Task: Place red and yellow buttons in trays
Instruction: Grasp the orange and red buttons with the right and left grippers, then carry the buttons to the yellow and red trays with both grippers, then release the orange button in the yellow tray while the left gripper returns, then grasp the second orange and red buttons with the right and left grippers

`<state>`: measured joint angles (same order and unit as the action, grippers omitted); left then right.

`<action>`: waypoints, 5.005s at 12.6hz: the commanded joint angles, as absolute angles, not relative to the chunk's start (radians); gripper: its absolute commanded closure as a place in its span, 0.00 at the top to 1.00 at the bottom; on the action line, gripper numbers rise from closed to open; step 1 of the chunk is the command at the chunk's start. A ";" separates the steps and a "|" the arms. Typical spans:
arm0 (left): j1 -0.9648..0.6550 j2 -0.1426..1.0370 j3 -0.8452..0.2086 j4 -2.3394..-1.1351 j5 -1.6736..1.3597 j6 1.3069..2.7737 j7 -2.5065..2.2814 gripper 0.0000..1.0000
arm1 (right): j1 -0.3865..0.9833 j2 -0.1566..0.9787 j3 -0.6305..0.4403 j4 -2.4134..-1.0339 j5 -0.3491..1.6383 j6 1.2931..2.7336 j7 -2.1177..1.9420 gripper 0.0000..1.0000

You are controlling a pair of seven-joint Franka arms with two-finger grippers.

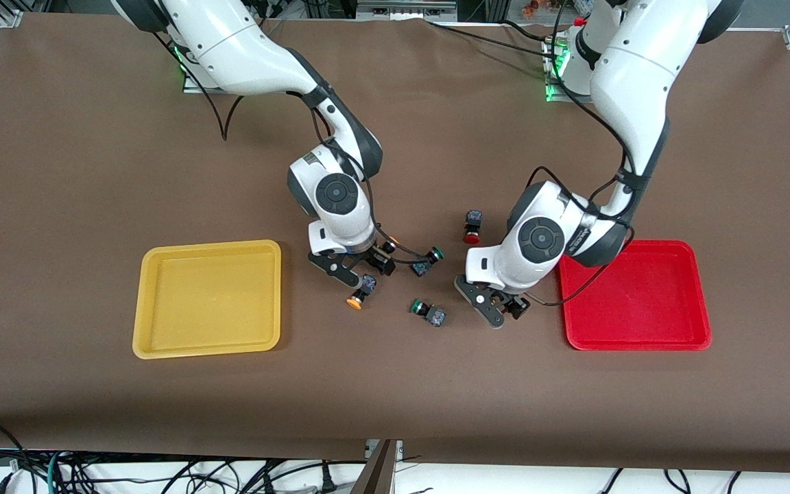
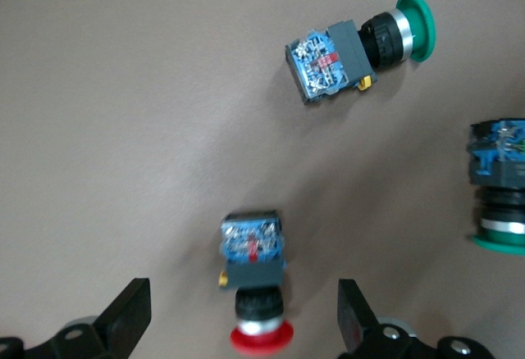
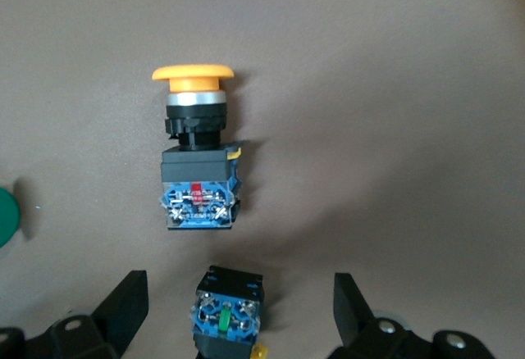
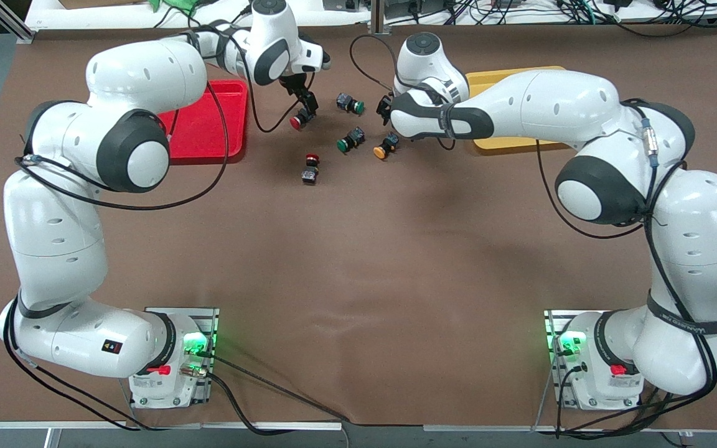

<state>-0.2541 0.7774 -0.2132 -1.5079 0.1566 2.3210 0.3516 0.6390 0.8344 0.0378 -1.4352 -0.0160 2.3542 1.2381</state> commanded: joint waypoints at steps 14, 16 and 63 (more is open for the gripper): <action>-0.128 0.585 -0.193 -1.572 0.184 2.072 0.390 0.12 | 0.599 0.798 0.028 -1.382 -0.020 2.185 0.990 0.00; -0.047 0.592 -0.178 -1.575 0.224 2.033 0.469 0.12 | 0.526 0.730 0.028 -1.382 -0.017 2.073 0.824 0.00; 0.179 0.502 -0.589 -1.657 0.411 1.838 -0.004 0.17 | 0.597 1.022 0.023 -1.158 -0.015 2.333 1.101 0.20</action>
<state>0.0970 0.4895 -0.5840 -1.6980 0.3925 1.8698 -0.1687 0.5889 0.9986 0.0326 -1.2025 -0.0035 2.3372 1.0879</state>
